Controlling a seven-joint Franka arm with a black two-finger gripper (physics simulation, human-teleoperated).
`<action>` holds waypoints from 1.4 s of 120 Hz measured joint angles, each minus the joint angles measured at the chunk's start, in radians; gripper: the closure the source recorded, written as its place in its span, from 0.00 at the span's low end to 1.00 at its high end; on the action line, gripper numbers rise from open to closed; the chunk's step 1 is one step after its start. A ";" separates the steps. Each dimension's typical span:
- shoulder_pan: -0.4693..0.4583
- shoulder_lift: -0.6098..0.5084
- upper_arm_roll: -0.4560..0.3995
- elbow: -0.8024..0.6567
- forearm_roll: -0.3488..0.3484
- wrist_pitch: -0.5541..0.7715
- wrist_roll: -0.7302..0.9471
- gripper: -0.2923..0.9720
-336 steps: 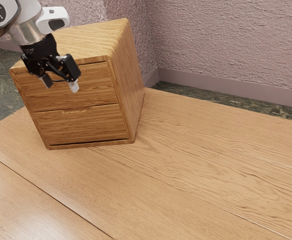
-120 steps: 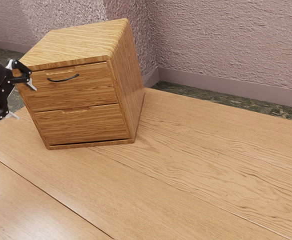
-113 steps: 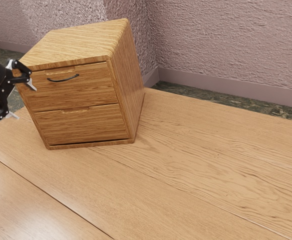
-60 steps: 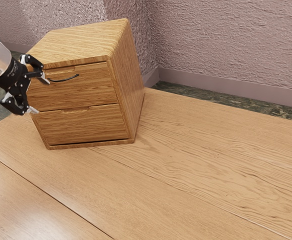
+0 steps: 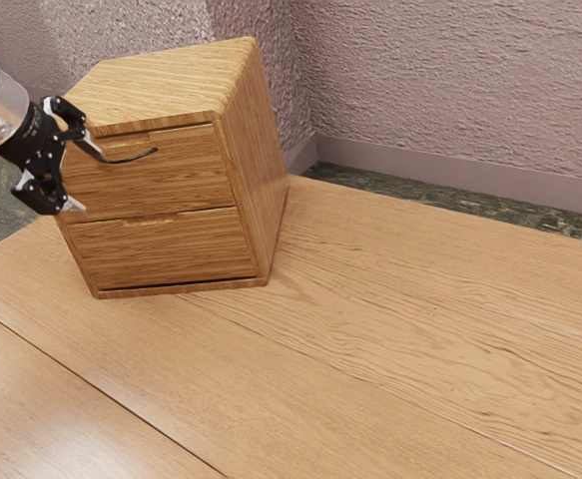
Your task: Pull the drawer handle with one arm to open the drawer
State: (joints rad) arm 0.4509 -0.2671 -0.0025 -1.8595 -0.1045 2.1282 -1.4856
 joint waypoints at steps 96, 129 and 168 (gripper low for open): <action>0.001 0.117 0.016 0.098 0.008 -0.003 -0.055 0.25; -0.003 0.143 0.018 0.127 0.008 0.002 -0.062 0.25; -0.001 0.183 0.018 0.126 0.006 0.060 -0.061 0.25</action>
State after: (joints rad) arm 0.4496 -0.0839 0.0153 -1.7336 -0.0984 2.1885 -1.5466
